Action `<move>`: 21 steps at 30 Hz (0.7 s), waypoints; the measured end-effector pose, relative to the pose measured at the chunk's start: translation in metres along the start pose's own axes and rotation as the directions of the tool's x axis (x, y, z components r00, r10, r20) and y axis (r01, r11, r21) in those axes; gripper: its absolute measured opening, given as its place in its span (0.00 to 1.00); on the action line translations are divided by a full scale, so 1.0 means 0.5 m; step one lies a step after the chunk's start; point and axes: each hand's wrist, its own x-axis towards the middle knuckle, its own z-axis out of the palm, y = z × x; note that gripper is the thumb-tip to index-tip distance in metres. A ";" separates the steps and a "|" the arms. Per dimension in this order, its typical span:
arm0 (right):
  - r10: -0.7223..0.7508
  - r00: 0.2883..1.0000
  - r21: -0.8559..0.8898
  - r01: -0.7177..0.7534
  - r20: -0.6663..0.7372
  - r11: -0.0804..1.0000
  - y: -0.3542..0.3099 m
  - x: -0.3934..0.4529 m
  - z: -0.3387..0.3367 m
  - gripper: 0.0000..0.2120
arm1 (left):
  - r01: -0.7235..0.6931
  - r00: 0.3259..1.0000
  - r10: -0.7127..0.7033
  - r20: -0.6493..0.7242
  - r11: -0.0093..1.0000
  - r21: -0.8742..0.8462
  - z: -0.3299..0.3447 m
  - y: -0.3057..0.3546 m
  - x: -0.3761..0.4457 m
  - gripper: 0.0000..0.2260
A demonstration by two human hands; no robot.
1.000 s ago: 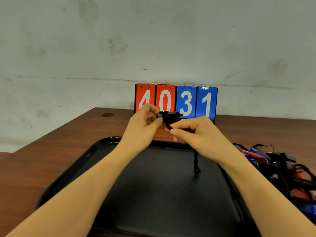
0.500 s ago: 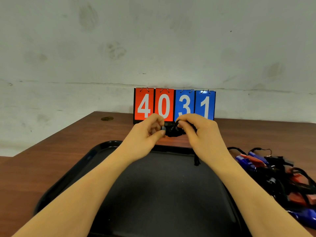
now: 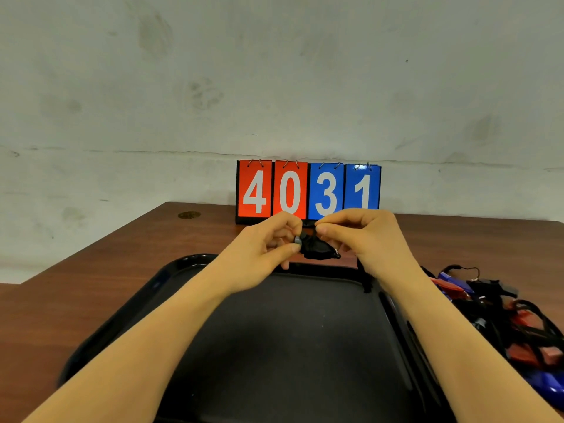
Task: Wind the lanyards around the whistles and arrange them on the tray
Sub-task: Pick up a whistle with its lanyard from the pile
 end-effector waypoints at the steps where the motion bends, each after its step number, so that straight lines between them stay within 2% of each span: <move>1: 0.016 1.000 0.022 -0.016 0.002 1.000 0.001 0.001 -0.001 0.04 | 0.000 1.000 0.001 0.005 1.000 -0.014 0.001 0.001 0.000 0.07; 6: 0.101 0.995 0.057 -0.101 -0.001 0.993 0.011 0.005 0.000 0.09 | 0.018 1.000 -0.023 -0.013 0.957 -0.291 0.001 0.009 0.001 0.06; 11: 0.059 0.989 0.010 -0.061 0.137 0.998 0.009 -0.005 0.013 0.07 | 0.049 0.987 -0.107 -0.123 0.915 -0.401 0.004 0.006 0.006 0.04; 17: 0.064 0.973 -0.074 -0.049 0.223 0.996 0.007 -0.007 0.017 0.05 | 0.088 0.954 -0.167 -0.250 0.951 -0.297 0.002 -0.004 0.011 0.04; 21: 0.069 0.968 -0.043 -0.060 0.240 0.997 0.006 -0.006 0.015 0.04 | 0.132 0.940 -0.186 -0.287 0.971 -0.199 0.002 -0.016 0.013 0.04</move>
